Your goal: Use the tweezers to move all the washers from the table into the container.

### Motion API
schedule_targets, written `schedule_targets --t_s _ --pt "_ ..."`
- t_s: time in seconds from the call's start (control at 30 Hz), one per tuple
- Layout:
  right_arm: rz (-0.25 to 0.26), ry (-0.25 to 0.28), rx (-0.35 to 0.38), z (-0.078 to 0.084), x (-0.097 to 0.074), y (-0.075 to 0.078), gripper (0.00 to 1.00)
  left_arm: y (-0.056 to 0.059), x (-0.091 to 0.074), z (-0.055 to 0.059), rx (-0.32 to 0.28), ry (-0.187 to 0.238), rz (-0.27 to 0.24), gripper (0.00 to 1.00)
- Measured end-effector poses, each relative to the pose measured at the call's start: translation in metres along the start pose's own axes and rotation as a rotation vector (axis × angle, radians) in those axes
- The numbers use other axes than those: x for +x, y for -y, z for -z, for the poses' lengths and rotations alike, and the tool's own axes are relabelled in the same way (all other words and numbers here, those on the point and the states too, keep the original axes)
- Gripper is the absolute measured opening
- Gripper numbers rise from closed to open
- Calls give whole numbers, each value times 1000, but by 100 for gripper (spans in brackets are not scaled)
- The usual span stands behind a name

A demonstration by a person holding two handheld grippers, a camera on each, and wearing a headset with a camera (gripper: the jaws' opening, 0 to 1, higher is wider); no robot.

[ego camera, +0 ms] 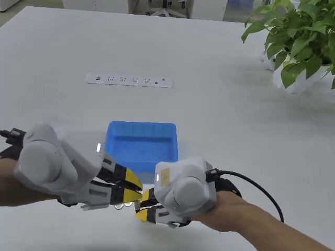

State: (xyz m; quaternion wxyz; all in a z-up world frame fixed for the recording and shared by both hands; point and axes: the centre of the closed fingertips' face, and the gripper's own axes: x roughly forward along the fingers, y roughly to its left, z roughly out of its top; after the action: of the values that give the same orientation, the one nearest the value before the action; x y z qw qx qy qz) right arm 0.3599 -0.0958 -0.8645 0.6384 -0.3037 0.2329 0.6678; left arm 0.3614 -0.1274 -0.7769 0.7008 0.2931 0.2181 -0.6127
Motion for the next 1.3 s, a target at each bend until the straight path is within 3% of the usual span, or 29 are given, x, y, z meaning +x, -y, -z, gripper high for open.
schedule_targets --t_s 0.5,1.3 --pt "6 6 -3 -1 0 2 12 4 1 3 2 8 22 6" --pt "87 20 18 5 -8 32 13 -17 6 -4 68 13 42 5"
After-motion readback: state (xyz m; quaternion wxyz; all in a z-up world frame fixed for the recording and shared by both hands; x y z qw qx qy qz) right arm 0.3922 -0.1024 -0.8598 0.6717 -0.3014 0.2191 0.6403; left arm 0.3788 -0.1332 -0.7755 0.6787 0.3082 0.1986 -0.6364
